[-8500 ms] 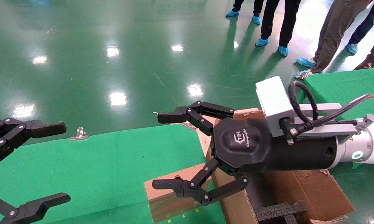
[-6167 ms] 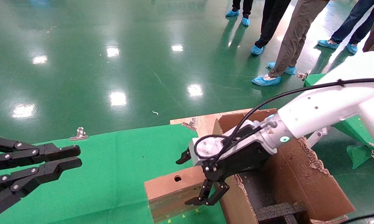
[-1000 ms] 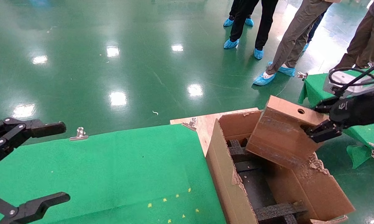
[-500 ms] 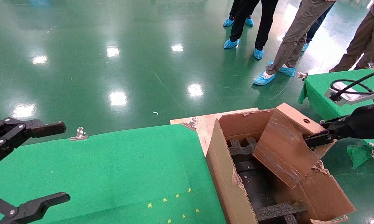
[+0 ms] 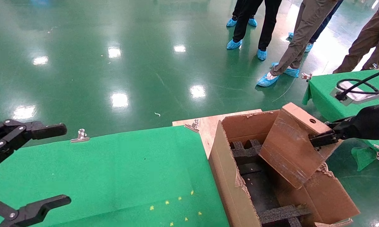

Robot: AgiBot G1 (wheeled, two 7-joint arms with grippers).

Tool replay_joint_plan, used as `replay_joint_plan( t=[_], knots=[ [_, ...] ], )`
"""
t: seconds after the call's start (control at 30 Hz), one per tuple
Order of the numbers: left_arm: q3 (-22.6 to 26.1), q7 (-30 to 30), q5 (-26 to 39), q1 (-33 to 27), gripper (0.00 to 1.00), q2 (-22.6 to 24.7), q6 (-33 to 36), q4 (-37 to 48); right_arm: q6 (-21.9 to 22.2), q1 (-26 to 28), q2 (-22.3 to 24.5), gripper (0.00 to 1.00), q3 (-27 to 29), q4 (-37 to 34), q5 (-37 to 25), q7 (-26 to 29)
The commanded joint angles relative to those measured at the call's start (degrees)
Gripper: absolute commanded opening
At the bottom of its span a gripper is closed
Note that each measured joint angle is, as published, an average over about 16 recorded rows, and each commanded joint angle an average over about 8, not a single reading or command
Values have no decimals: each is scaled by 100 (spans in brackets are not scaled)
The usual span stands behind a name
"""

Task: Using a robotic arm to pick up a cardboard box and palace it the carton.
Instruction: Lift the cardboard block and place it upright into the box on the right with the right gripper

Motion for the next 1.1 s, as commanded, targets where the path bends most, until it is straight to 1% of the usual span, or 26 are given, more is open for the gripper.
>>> replay_joint_plan(
  t=[0.03, 0.17, 0.3, 0.57, 0.77, 0.93, 1.1],
  knots=[
    [0, 0, 0, 0, 100, 0, 0, 1, 24, -16, -17, 0, 1, -51, 18, 23],
    [2, 1, -1, -1, 100, 0, 0, 2, 291, -56, 95, 0, -84, 345, -139, 643],
    [3, 2, -2, -2, 100, 0, 0, 3, 575, -19, 310, 0, -201, 1025, -505, 1416],
    [6, 4, -3, -3, 100, -1, 0, 3, 1143, 81, 648, 0, -452, 2304, -1737, 3178],
    [8, 4, -5, -3, 100, -2, -1, 3, 1300, 92, 700, 0, -604, 2900, -2659, 4444],
    [10, 5, -6, -4, 100, -3, -2, 4, 1335, 44, 629, 0, -678, 3068, -3067, 5099],
    [11, 6, -7, -4, 100, -3, -2, 4, 1421, -65, 537, 0, -733, 3088, -3190, 5450]
  ],
)
